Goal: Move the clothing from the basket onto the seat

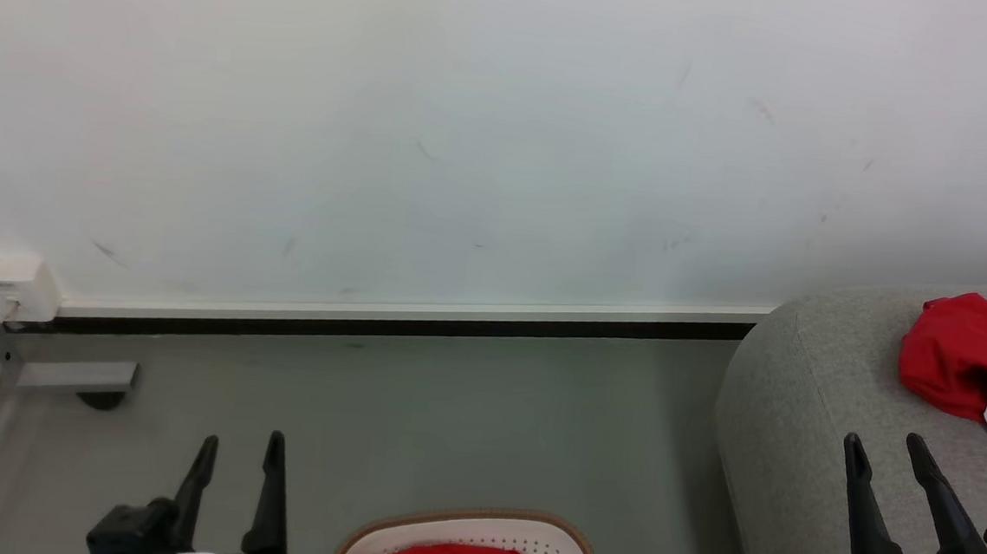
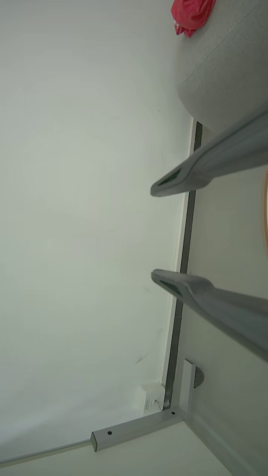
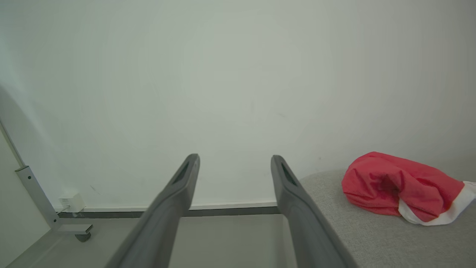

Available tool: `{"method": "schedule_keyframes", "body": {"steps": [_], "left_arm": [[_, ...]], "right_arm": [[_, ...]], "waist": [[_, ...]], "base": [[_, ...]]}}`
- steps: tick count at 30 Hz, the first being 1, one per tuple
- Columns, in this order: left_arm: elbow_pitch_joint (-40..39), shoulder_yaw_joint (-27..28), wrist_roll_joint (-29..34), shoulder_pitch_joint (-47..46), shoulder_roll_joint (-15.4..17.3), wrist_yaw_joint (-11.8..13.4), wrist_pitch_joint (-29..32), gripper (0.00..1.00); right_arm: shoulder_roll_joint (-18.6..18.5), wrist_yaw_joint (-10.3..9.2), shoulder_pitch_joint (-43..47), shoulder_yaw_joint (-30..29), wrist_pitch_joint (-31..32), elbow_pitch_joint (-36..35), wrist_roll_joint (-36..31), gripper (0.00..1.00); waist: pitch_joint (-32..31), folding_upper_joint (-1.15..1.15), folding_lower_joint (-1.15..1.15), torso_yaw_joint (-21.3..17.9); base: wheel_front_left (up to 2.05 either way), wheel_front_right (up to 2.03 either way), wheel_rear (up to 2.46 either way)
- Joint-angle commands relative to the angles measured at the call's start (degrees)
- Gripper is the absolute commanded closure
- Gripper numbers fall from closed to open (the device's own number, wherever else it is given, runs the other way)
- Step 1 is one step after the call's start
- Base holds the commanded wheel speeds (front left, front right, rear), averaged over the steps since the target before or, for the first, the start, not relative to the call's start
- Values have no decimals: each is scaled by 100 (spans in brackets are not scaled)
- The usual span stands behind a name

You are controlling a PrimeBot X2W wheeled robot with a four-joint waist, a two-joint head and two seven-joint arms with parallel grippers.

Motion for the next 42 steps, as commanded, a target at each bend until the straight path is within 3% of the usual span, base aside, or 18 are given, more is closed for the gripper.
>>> {"method": "schedule_keyframes", "body": {"steps": [1,13,27,33,42], "left_arm": [[31,44,76,32,-23,-52,-3,0],[121,227,302,-135,-114,-270,-3,0],[231,159,302,-236,-132,-312,-3,0],[431,-66,377,-484,-130,-334,-3,0],[992,-290,728,-1202,-38,-453,-3,0]], "right_arm": [[69,-12,64,-51,-20,-69,-77,0],[206,-12,-35,85,-23,-27,-164,0],[227,-12,-142,171,-22,-53,-88,0],[193,-12,-328,148,-16,-114,-40,0],[219,-13,-847,104,-16,-360,40,0]], "waist": [[25,0,1,0],[128,0,1,16],[269,0,1,-142],[555,0,1,-372],[1546,0,1,-840]], "base": [[0,0,0],[0,0,0],[0,0,0],[0,0,0],[0,0,0]]}}
